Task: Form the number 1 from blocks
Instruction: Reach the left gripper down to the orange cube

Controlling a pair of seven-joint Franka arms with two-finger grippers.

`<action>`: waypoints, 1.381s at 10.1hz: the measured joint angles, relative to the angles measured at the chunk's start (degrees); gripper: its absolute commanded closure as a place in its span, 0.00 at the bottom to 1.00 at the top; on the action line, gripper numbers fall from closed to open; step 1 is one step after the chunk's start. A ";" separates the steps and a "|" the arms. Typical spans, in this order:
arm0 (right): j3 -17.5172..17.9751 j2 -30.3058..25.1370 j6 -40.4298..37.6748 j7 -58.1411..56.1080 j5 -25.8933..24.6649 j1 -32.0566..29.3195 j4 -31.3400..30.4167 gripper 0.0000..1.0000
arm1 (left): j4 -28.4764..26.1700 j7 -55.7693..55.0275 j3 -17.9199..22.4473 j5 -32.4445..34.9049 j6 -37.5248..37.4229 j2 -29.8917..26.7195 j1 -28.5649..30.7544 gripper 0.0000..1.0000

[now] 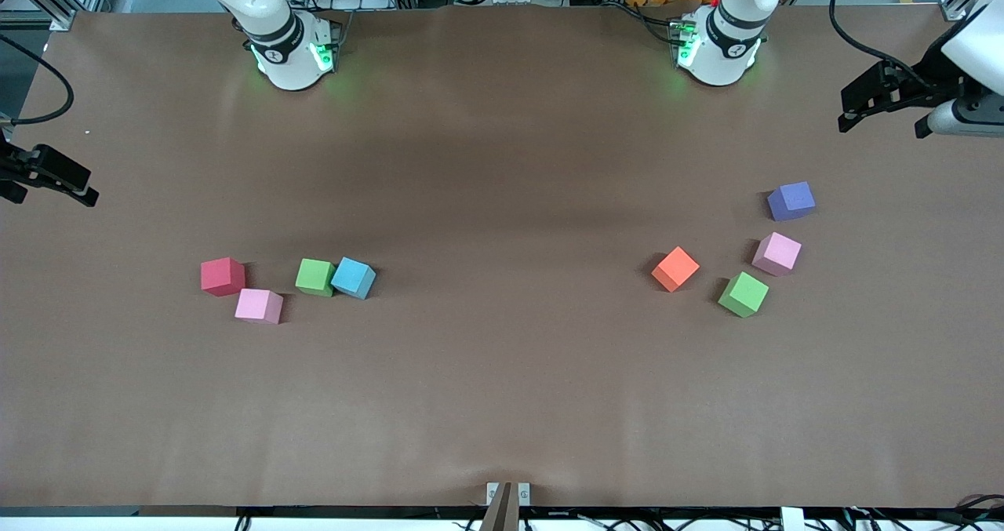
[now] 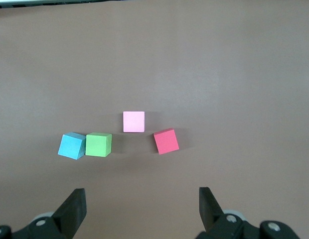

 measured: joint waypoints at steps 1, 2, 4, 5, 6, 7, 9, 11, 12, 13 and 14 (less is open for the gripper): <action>0.00 0.00 -0.01 0.00 0.00 0.00 0.00 0.00 | -0.03 0.00 0.00 0.00 0.00 1.10 -0.05 0.00; 0.00 0.00 -0.01 0.00 0.00 0.00 0.00 0.00 | -0.03 -0.20 0.00 0.00 0.04 2.71 -0.13 0.00; 0.00 0.01 -0.01 0.00 0.00 0.00 0.03 0.00 | 0.06 -1.82 0.00 0.00 1.91 6.26 -0.31 0.00; 0.00 0.02 -0.02 0.00 0.00 0.00 0.03 0.00 | 0.12 -2.43 0.00 0.00 2.83 7.85 -0.56 0.00; 0.00 0.05 -0.03 0.00 0.00 0.00 0.03 0.00 | 0.15 -2.60 -0.01 0.00 3.50 9.44 -0.88 0.00; 0.00 0.08 -0.04 0.01 0.00 0.00 0.03 0.00 | 0.15 -2.74 -0.01 0.00 4.54 11.21 -1.14 0.00; -0.01 0.30 -0.17 0.02 0.00 0.00 0.01 0.00 | 0.02 -6.11 -0.01 -0.01 8.26 15.02 -1.32 0.00; -0.01 1.08 -0.28 0.02 0.00 0.01 -0.03 0.00 | -0.87 -13.47 -0.11 -0.05 13.55 19.62 -3.28 0.00; 0.00 1.62 -0.29 0.02 0.00 0.03 -0.06 0.00 | -1.97 -17.40 -0.19 -0.05 16.12 21.67 -4.63 0.00; 0.04 2.04 -0.29 0.02 0.00 0.07 -0.07 0.00 | -3.92 -20.72 -0.22 -0.05 18.65 22.87 -5.60 0.00; 0.09 2.32 -0.29 0.02 0.00 0.13 -0.06 0.00 | -6.44 -23.11 -0.24 -0.05 21.08 23.19 -6.03 0.00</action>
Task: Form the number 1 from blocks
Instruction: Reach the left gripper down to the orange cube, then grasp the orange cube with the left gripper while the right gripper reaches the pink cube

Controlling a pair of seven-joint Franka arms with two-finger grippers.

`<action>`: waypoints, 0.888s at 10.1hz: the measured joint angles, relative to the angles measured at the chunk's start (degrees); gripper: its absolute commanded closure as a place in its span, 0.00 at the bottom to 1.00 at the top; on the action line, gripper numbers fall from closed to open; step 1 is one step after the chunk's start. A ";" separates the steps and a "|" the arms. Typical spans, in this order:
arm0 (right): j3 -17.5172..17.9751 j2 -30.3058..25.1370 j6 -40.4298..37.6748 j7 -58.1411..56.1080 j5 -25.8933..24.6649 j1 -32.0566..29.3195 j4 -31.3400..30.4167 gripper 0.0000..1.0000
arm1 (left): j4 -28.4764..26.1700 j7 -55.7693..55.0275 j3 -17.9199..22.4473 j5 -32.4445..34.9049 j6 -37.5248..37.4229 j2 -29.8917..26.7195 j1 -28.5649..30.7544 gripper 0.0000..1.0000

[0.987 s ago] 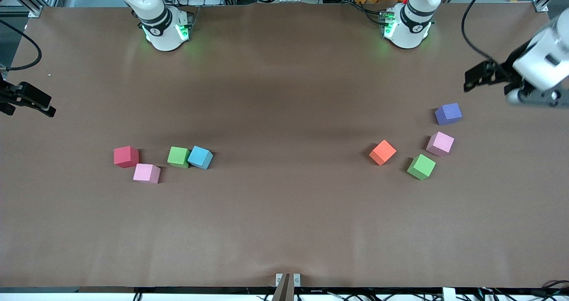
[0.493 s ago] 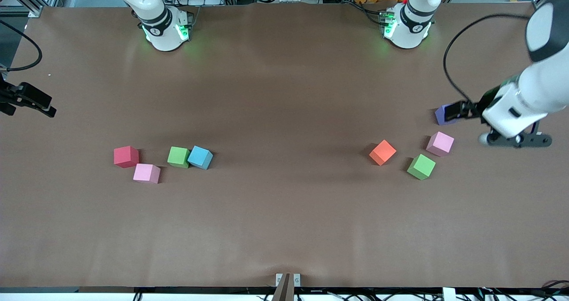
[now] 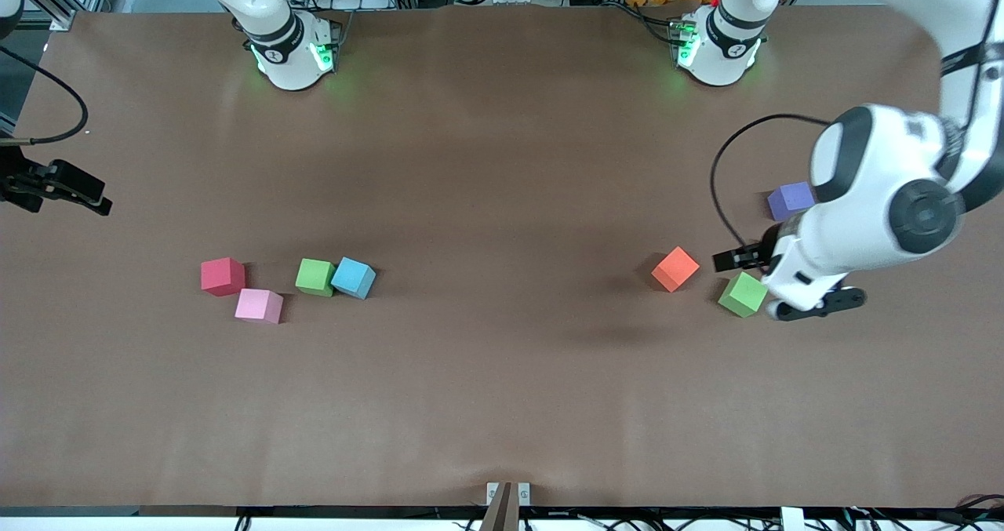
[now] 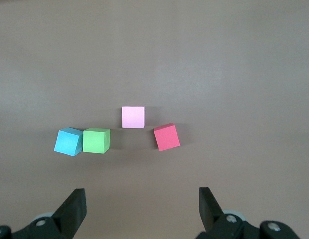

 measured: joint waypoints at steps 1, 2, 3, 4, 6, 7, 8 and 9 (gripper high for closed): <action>0.05 0.28 0.01 0.00 0.00 0.05 0.00 0.00 | -2.46 -1.69 0.00 0.00 2.41 -0.04 -0.11 0.00; 0.14 0.56 0.03 0.00 0.00 0.11 0.00 0.00 | -5.06 -3.60 -0.01 0.00 5.17 -0.12 -0.39 0.00; 0.21 0.79 0.05 0.00 0.00 0.21 0.00 0.00 | -8.29 -5.99 -0.08 0.00 9.04 -0.15 -0.93 0.00; 0.27 1.04 0.07 0.00 0.00 0.37 0.01 0.00 | -12.13 -8.96 -0.20 0.00 13.92 -0.16 -1.83 0.00; 0.32 2.18 0.16 0.00 0.13 0.78 -0.01 0.00 | -17.65 -15.74 -0.31 0.00 19.98 -0.15 -4.09 0.00; 0.33 2.99 0.47 0.03 0.23 1.12 0.00 0.00 | -18.96 -19.30 -0.31 0.00 21.11 -0.10 -4.97 0.00; 0.33 3.83 1.13 0.07 0.30 1.35 -0.01 0.00 | -19.53 -22.85 -0.31 0.00 21.77 -0.01 -5.42 0.00; 0.33 4.77 1.86 0.12 0.34 1.46 0.00 0.00 | -19.87 -26.20 -0.30 0.50 22.15 0.23 -5.50 0.00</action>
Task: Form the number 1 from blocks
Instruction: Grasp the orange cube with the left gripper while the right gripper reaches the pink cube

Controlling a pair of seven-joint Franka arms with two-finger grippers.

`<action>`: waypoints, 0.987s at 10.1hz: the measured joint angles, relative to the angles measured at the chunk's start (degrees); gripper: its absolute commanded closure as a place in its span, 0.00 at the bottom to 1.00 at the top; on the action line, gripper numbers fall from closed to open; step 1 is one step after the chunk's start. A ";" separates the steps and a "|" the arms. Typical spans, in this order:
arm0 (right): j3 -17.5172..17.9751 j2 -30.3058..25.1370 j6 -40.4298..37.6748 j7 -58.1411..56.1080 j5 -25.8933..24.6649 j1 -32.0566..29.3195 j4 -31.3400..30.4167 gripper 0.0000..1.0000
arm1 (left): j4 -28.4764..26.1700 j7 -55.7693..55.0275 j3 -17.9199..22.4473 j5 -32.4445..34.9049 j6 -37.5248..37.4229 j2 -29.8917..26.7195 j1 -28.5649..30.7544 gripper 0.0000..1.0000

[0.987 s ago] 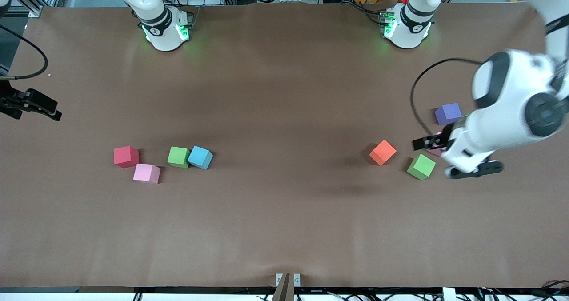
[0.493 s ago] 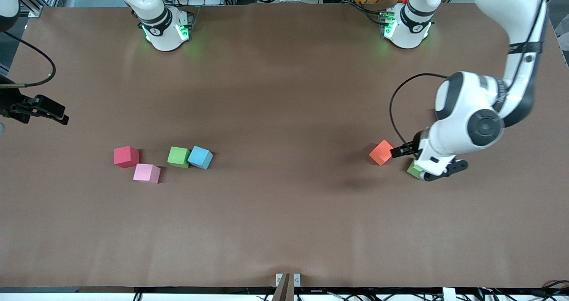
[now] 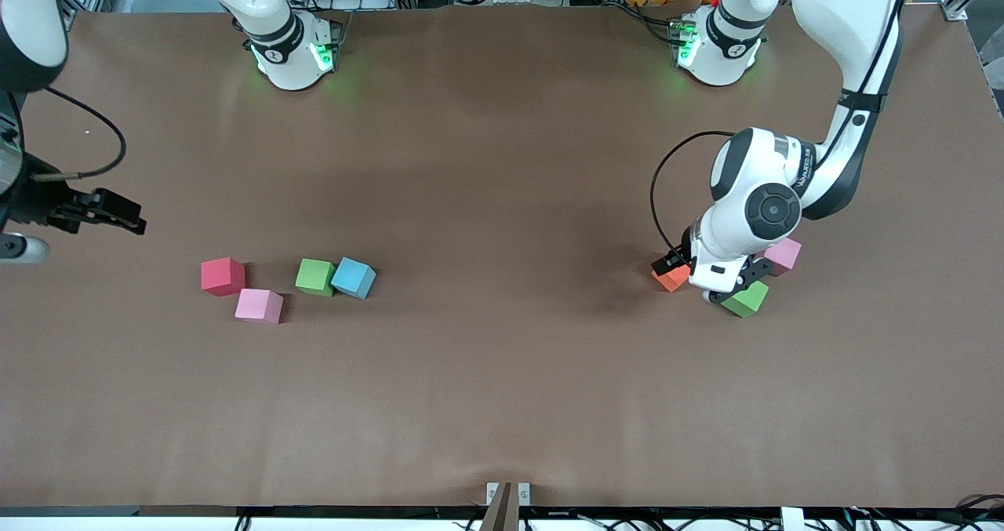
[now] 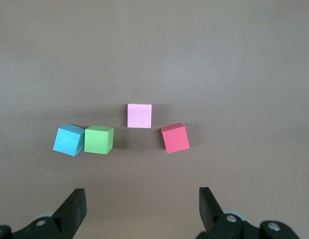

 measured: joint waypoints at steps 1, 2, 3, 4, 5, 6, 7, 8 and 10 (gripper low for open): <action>0.00 1.15 0.83 0.07 0.25 0.04 -0.01 0.00 | -0.18 -3.59 0.03 1.46 0.45 0.63 0.00 0.00; -0.01 2.37 1.74 0.25 1.29 0.01 -0.02 0.00 | -0.30 -6.99 0.03 3.04 1.35 1.62 -0.05 0.00; -0.05 3.59 2.61 0.79 2.96 -0.05 -0.04 0.00 | -0.40 -9.89 0.02 4.25 2.62 2.89 -0.21 0.00; -0.09 4.95 4.03 1.62 3.94 -0.20 -0.08 0.00 | -0.44 -11.80 0.02 4.76 3.60 4.15 -0.27 0.00; -0.13 6.62 5.99 1.97 4.31 -0.33 -0.13 0.00 | -0.46 -12.50 0.07 4.81 4.15 5.11 -0.25 0.00; -0.17 8.50 7.99 2.07 4.49 -0.44 -0.15 0.00 | -0.46 -12.82 0.15 4.82 4.54 5.67 -0.20 0.00; -0.21 10.39 9.76 2.11 4.54 -0.47 -0.15 0.00 | -0.47 -12.86 0.24 4.83 5.13 6.07 -0.18 0.00; -0.24 12.05 11.02 2.12 4.57 -0.48 -0.13 0.00 | -0.49 -12.86 0.27 4.83 5.89 6.67 -0.16 0.00; -0.23 14.38 12.93 2.13 4.57 -0.38 -0.43 0.00 | -0.53 -12.86 0.29 4.83 7.08 8.24 -0.15 0.00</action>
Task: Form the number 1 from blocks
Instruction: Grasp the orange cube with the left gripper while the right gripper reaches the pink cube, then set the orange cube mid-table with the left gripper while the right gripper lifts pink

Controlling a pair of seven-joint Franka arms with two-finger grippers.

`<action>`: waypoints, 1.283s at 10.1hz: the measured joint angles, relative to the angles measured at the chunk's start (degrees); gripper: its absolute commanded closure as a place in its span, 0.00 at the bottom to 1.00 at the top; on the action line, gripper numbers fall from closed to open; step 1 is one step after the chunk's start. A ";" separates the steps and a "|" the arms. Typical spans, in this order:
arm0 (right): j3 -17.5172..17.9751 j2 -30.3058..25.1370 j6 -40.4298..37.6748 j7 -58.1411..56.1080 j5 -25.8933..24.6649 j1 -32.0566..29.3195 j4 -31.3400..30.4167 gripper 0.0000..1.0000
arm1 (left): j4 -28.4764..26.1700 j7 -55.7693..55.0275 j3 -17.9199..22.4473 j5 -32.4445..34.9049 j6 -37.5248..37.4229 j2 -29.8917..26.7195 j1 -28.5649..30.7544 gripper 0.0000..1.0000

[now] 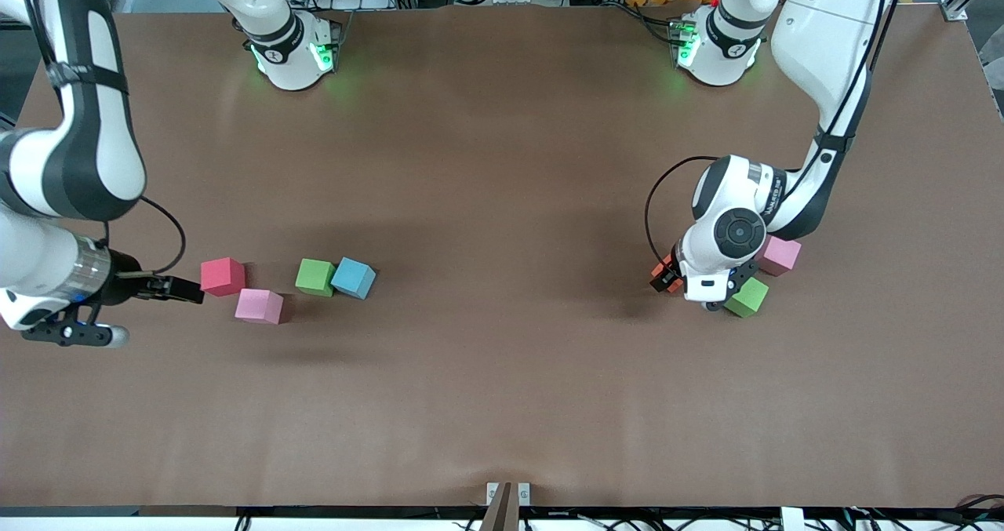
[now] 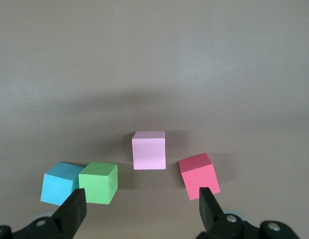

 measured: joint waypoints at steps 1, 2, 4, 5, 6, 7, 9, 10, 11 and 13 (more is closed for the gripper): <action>0.01 0.72 2.94 0.00 0.00 0.14 -1.75 0.00 | 0.00 0.00 0.01 0.00 0.11 0.49 0.01 0.60; 0.03 1.34 7.85 0.00 0.00 0.31 -5.14 0.00 | 0.00 0.00 0.03 0.04 0.16 0.77 0.02 1.00; 0.08 2.69 13.13 0.33 0.00 0.76 -9.86 0.00 | 0.09 0.00 0.05 0.22 0.20 0.80 0.06 1.00; 0.09 3.39 13.76 0.52 0.00 0.85 -10.49 0.00 | 0.20 0.00 0.05 0.23 0.20 0.76 0.06 1.00; 0.09 4.21 14.06 0.57 0.00 0.85 -10.61 0.00 | 0.32 0.00 0.06 0.23 0.20 0.73 0.06 1.00; 0.08 5.08 14.14 0.60 0.00 0.85 -10.69 0.00 | 0.49 0.00 0.02 0.28 0.20 0.50 0.04 1.00; 0.10 6.97 14.27 0.60 0.00 0.95 -10.82 0.00 | 0.59 0.00 -0.30 0.41 -0.02 -0.62 -1.25 1.00; 0.10 7.83 14.41 0.62 0.00 1.14 -10.85 0.00 | 0.56 0.00 -0.45 0.41 -0.46 -1.44 -3.23 1.00; 0.10 8.60 14.58 0.64 0.00 1.30 -10.88 0.00 | 0.55 -0.01 -0.63 0.42 -1.13 -2.34 -5.69 1.00; 0.08 9.83 15.49 0.73 0.00 1.51 -10.90 0.00 | 0.52 -0.89 -2.47 0.42 -1.83 -3.65 -9.82 1.00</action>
